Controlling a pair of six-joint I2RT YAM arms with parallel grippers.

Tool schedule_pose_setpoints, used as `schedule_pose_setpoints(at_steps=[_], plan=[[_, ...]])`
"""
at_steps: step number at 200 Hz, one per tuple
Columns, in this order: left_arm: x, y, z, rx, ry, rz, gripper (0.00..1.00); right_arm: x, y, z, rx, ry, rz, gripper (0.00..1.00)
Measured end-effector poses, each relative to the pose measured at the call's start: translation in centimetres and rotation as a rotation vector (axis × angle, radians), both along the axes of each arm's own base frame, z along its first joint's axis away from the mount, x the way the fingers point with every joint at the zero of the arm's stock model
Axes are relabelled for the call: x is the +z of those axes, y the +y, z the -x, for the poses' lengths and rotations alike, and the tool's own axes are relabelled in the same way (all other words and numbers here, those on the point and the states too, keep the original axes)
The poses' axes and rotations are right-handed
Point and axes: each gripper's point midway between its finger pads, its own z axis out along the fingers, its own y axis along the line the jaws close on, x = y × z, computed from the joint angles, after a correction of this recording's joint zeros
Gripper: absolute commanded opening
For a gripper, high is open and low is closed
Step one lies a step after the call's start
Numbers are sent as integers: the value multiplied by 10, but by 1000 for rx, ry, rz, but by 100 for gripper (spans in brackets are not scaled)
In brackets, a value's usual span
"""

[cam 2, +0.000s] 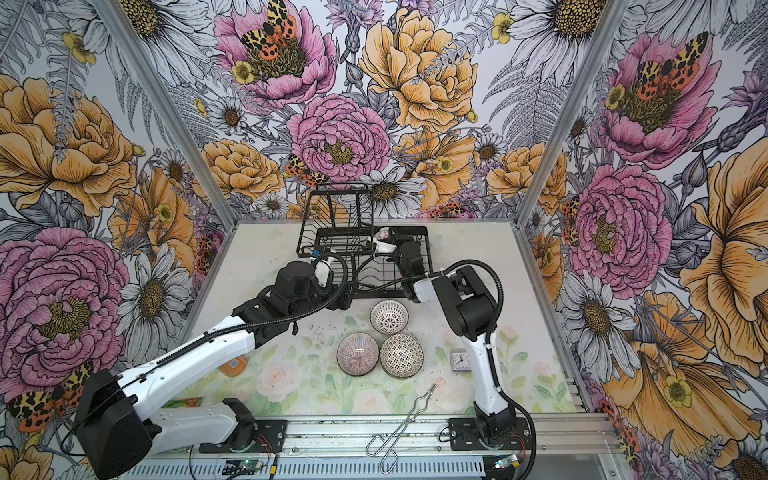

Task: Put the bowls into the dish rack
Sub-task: 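Carry the bowl with the right gripper into the dish rack, tilting it upright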

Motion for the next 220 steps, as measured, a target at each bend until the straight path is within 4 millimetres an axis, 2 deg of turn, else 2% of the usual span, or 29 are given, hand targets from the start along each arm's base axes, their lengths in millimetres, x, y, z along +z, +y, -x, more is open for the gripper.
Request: schedule_pose_setpoints(at_steps=[71,116,220], plan=[[0,0,0,0,0,0,99,-12,18,-20,10,-15,-7,0],[0,0,0,0,0,0,99,-10,34,-26,10,-58,-8,0],[0,0,0,0,1,0,99,-13,45,-36,-13,-85,-26,0]])
